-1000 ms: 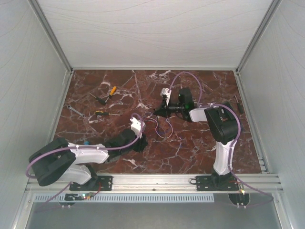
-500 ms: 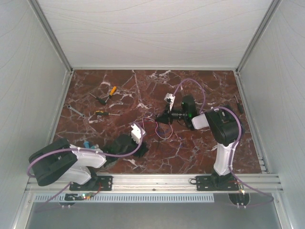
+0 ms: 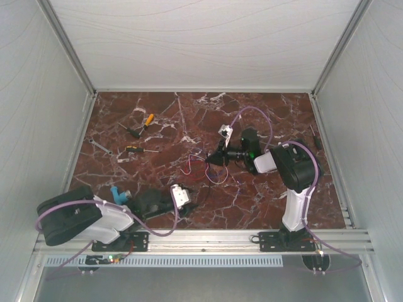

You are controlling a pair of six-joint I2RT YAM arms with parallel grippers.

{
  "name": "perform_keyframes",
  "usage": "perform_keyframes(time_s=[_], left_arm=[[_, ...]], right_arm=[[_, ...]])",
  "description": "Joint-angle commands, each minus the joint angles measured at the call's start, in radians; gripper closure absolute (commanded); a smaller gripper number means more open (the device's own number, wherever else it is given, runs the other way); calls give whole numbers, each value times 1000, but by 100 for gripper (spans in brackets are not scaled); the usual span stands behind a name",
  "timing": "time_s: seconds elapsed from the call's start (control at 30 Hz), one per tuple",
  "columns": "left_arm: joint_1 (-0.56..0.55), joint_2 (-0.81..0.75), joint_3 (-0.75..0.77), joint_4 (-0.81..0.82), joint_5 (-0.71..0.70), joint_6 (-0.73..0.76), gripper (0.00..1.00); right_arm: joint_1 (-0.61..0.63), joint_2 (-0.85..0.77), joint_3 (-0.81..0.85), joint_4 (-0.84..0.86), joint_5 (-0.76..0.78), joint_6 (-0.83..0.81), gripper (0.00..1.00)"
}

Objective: Zip-tie the wires
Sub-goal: Tie the cable at the center of the board.

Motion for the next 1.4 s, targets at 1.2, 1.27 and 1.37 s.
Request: perform_keyframes(time_s=[1.2,1.27,1.37], left_arm=[[53,776,188,713,248,255,70],[55,784,203,713,255,260,71],[60,780,222,713,261,255,75]], right_arm=[[-2,0,-18,62,-58,88,100],[-2,4,-18,68,-63,95,100],[-3,8,-16,76,-71,105,100]])
